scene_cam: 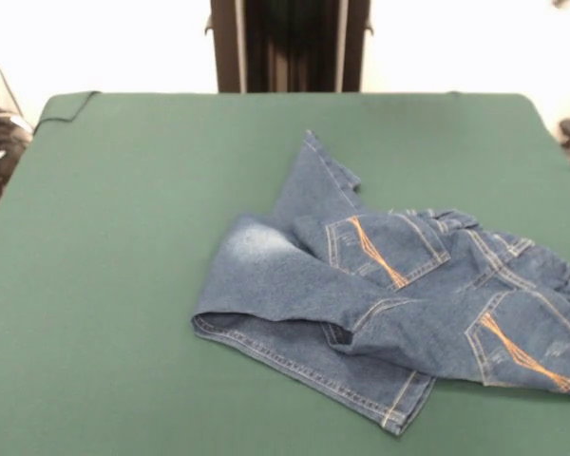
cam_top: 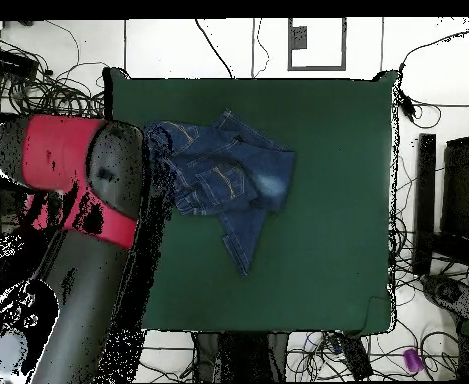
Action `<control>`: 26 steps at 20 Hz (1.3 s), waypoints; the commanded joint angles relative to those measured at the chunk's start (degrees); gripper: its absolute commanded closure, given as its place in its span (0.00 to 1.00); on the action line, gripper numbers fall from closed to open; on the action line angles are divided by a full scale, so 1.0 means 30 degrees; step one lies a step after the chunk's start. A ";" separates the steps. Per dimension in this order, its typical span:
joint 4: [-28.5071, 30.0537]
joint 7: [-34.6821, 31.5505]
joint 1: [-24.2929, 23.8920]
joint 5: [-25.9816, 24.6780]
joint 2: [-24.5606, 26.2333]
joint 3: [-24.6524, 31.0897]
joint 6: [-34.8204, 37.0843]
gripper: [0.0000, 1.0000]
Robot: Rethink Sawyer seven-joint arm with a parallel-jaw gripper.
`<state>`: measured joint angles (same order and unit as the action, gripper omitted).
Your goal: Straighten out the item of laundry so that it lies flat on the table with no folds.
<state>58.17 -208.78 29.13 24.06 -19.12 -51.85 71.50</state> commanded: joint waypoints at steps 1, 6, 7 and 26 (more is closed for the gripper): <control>1.0528 1.2835 -0.2115 -0.3910 -0.6265 0.4836 -0.6663 0.00; 1.3923 1.4725 -0.4526 -0.4703 -0.8097 0.7833 -1.2057 0.00; 1.4398 1.5003 -0.4958 -0.4894 -0.8409 0.8324 -1.2824 0.00; 1.9579 1.1484 -1.1550 -1.2139 -0.9909 1.6564 -2.4862 0.00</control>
<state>105.82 -175.38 -7.95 -7.53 -50.05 -13.73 -1.14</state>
